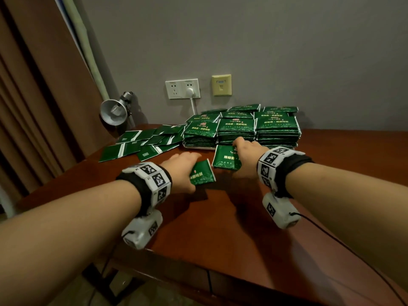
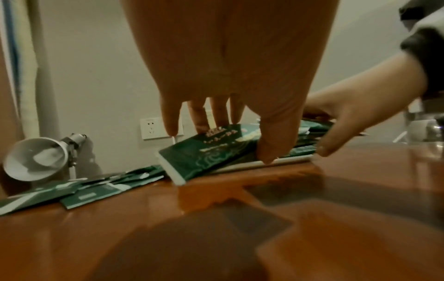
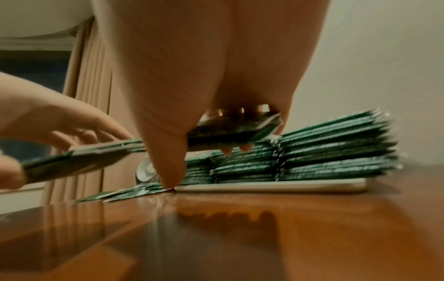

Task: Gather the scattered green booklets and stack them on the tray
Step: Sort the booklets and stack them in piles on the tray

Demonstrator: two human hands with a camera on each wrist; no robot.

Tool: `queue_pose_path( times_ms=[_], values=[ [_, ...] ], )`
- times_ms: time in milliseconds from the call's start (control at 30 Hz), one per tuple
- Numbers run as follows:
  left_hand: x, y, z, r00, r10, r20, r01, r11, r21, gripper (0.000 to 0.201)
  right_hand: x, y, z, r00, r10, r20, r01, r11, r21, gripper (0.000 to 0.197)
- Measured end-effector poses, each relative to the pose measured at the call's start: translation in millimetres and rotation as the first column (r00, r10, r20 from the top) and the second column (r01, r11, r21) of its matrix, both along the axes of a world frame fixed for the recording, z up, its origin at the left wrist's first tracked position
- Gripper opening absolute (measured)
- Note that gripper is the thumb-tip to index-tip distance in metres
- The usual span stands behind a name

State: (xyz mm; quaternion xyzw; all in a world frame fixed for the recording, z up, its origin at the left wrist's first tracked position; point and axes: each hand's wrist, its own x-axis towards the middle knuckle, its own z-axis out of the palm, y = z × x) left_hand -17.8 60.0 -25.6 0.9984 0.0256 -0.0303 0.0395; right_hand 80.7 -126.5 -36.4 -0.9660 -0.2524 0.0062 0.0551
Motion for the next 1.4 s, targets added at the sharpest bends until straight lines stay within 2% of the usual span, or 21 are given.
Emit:
queue_pose_path(
  times_ms=[133,300,433,633,733,867,933,1033,1167,1267,1400],
  values=[
    [34.6,17.3,31.8,0.995,-0.060,0.082,0.054,0.996,0.070,0.086,19.4,-7.9,19.3,0.999,-0.040,0.036,0.040,0.999,0.001,0.088],
    [95.3,38.4,74.2,0.986,-0.060,0.153,0.036,0.987,0.153,0.081,49.7,-3.3,46.7,0.994,-0.050,0.097,0.054,0.998,-0.030,0.094],
    [151.6,52.2,98.0,0.983,-0.076,0.169,0.045,0.982,0.182,0.074,74.0,20.2,54.4,0.993,0.005,0.117,0.002,0.998,-0.061,0.092],
    [244.6,55.6,91.3,0.987,-0.150,0.050,0.133,0.961,0.244,0.079,106.1,60.4,47.1,0.983,0.113,0.146,-0.091,0.985,-0.148,0.087],
    [280.9,52.6,82.0,0.981,-0.193,-0.019,0.191,0.945,0.265,0.080,122.7,80.4,49.3,0.981,0.109,0.161,-0.086,0.986,-0.144,0.087],
    [309.6,59.2,68.7,0.970,-0.226,-0.091,0.240,0.950,0.200,0.065,141.1,102.5,53.1,0.983,0.097,0.155,-0.078,0.989,-0.123,0.088],
    [312.1,71.4,65.1,0.973,-0.217,-0.085,0.229,0.958,0.175,0.064,148.9,113.3,52.5,0.989,0.079,0.125,-0.062,0.989,-0.133,0.089],
    [300.3,98.1,73.4,0.992,-0.126,-0.032,0.129,0.985,0.112,0.068,157.1,129.2,46.7,0.995,0.054,0.079,-0.042,0.989,-0.145,0.092],
    [270.4,132.4,85.0,0.999,-0.051,0.001,0.050,0.992,0.115,0.056,159.5,148.1,39.9,0.998,0.013,0.062,-0.005,0.992,-0.123,0.094],
    [242.0,144.0,74.8,1.000,-0.013,-0.016,0.015,0.995,0.097,0.051,150.6,152.3,40.0,0.996,0.000,0.090,0.013,0.990,-0.142,0.102],
    [196.9,155.5,54.4,0.998,0.040,-0.038,-0.035,0.993,0.113,0.051,121.6,148.3,48.4,0.986,0.010,0.164,0.013,0.990,-0.138,0.100]
  ],
)
